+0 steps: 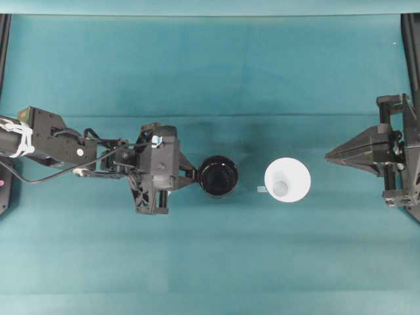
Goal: Put the paper cup into the moved cup holder.
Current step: 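Carry the cup holder rightward toward the white paper cup, then set the cup holder down, release it, and retract the left gripper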
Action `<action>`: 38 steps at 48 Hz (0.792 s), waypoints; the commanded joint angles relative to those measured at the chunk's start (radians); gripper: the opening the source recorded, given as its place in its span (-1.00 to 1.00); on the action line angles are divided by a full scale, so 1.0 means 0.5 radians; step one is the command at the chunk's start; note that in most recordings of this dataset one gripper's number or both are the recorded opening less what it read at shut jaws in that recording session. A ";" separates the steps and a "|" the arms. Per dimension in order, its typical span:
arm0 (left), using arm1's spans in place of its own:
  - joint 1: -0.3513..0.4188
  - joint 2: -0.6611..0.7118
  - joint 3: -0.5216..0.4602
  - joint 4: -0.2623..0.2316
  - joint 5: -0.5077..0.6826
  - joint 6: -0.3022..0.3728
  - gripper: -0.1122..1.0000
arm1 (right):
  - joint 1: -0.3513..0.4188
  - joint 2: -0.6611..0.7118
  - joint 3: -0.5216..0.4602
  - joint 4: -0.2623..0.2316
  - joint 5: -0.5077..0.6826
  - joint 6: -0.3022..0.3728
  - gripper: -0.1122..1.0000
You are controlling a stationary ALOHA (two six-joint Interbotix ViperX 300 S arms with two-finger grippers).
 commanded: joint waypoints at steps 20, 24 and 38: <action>-0.006 0.006 -0.021 0.003 -0.012 -0.003 -0.17 | -0.003 0.009 -0.043 0.003 -0.009 0.021 -0.77; -0.006 0.006 -0.018 0.003 -0.015 -0.003 0.14 | -0.003 0.009 -0.043 0.003 -0.009 0.021 -0.77; -0.003 0.006 -0.018 0.003 -0.015 -0.012 0.66 | -0.003 0.012 -0.043 0.003 -0.009 0.021 -0.77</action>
